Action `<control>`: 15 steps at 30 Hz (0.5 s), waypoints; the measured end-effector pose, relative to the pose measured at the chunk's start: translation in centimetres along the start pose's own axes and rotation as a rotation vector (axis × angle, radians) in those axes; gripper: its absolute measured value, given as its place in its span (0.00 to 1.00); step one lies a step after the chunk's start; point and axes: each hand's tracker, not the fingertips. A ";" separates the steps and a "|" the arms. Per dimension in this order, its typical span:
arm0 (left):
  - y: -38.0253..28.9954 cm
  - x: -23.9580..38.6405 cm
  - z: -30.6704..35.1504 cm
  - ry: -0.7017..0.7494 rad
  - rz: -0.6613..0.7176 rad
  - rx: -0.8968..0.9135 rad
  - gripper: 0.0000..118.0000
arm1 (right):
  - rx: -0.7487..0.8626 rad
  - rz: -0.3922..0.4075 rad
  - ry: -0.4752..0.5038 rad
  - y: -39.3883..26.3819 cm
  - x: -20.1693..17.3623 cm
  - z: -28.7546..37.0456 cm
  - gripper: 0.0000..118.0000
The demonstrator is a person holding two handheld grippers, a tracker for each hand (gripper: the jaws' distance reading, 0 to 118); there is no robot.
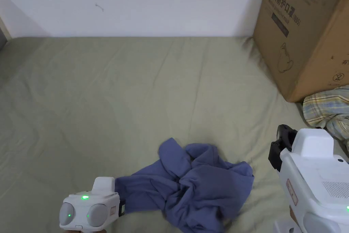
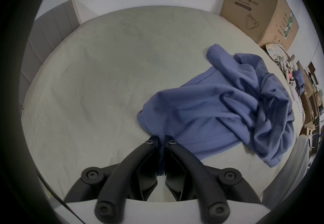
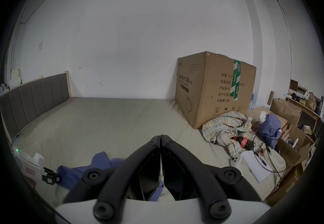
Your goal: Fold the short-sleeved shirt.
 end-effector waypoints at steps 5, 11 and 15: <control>0.8 -0.4 3.4 -0.110 0.047 0.093 0.03 | -0.222 -0.013 0.055 -1.9 0.7 -5.1 0.19; 1.8 -1.0 5.5 -0.147 0.054 0.157 0.03 | -0.487 -0.100 0.108 -6.7 1.6 -12.4 0.74; 2.0 -0.9 5.4 -0.159 0.054 0.157 0.03 | -0.655 -0.097 0.071 -9.8 1.7 -16.1 0.75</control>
